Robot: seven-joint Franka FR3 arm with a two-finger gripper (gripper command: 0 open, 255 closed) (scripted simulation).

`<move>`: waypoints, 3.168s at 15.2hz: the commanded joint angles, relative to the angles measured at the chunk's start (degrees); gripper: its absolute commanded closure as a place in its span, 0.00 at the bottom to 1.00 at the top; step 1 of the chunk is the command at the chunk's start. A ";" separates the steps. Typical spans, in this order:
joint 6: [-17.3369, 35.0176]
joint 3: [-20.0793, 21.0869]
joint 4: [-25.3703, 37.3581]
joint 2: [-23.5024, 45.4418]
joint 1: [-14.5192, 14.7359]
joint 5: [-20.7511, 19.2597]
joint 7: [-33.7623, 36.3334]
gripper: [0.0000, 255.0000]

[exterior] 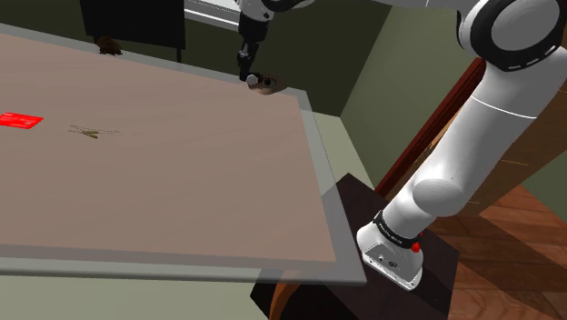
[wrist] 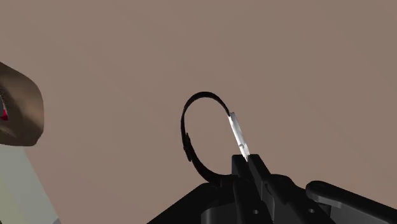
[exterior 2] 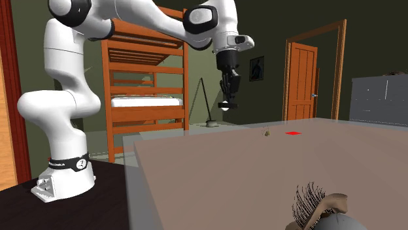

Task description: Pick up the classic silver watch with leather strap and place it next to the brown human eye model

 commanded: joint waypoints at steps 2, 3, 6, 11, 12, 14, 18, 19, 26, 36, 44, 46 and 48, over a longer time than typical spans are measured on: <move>0.86 -1.71 -1.99 -1.51 -2.29 0.99 -4.30 1.00; 1.01 -2.32 -2.28 -1.73 -3.01 1.24 -5.70 1.00; 1.37 -4.12 -2.72 -2.07 -5.16 1.90 -9.86 1.00; 1.58 -7.10 -2.07 -1.53 -8.67 2.83 -16.67 1.00; 1.57 -7.68 -1.74 -1.26 -9.37 3.00 -18.01 1.00; 1.47 -8.82 -0.86 -0.57 -10.76 3.35 -20.67 1.00; 1.02 -10.97 1.76 1.45 -13.56 4.06 -25.89 1.00; 0.84 -11.48 2.60 2.09 -14.26 4.25 -27.17 1.00; -1.22 -14.64 10.70 8.04 -19.26 5.75 -35.80 1.00; 2.54 -15.70 10.75 11.88 -21.46 6.51 -39.28 1.00; 8.19 -15.69 6.37 13.15 -21.46 6.56 -39.34 1.00; 9.57 -15.68 5.43 13.58 -21.46 6.58 -39.36 1.00; 10.92 -15.67 4.55 14.06 -21.46 6.59 -39.38 1.00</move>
